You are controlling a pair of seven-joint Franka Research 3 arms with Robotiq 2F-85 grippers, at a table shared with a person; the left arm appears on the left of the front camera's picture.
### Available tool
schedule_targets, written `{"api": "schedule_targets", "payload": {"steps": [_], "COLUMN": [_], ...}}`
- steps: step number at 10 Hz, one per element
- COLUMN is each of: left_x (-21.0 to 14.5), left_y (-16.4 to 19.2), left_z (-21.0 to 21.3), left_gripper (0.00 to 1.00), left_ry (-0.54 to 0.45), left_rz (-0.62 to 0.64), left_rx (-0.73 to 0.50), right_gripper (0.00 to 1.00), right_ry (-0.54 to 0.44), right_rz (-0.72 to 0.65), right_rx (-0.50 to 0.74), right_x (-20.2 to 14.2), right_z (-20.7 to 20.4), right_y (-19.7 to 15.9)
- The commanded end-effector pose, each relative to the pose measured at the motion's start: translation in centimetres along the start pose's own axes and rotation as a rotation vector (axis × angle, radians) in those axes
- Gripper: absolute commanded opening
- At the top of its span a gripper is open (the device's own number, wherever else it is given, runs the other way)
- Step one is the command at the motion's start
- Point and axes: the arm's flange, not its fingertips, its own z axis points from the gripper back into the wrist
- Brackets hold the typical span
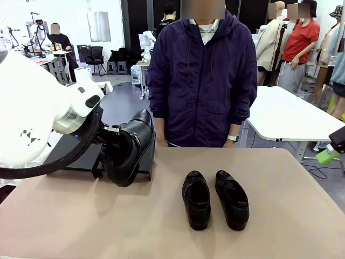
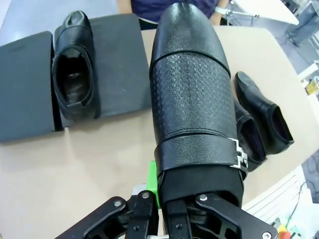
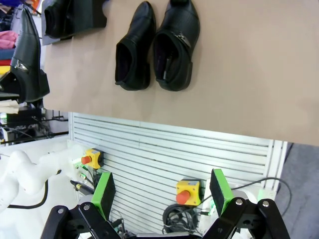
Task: Organize the shoes by placing them on the stand.
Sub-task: Place the Shoe from the middle of the table onto the Shoes Stand.
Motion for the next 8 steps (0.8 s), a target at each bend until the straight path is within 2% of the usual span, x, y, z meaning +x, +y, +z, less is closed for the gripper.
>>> {"api": "schedule_targets", "payload": {"steps": [1, 2, 4, 7, 8], "left_x": [4.7, 7.5, 11.4, 13.7, 14.2], "left_y": [-1.3, -1.7, -1.6, 0.0, 0.9], "left_z": [-3.0, -5.1, -8.8, -14.0, -16.1], "left_gripper": [0.0, 0.0, 0.0, 0.0, 0.0], "left_ry": [0.035, 0.043, -0.006, -0.016, 0.024], "left_rz": [-0.06, -0.062, 0.012, 0.114, 0.115], "left_rx": [0.036, 0.058, 0.129, 0.267, 0.278], "right_gripper": [1.0, 1.0, 1.0, 1.0, 1.0], "right_ry": [-0.006, -0.006, -0.006, -0.006, -0.006], "right_rz": [0.019, 0.019, 0.019, 0.019, 0.019], "right_rx": [0.017, 0.017, 0.017, 0.017, 0.017], "right_x": [0.1, 0.1, 0.1, 0.1, 0.1], "right_z": [0.1, 0.1, 0.1, 0.1, 0.1], "right_y": [0.0, 0.0, 0.0, 0.0, 0.0]}}
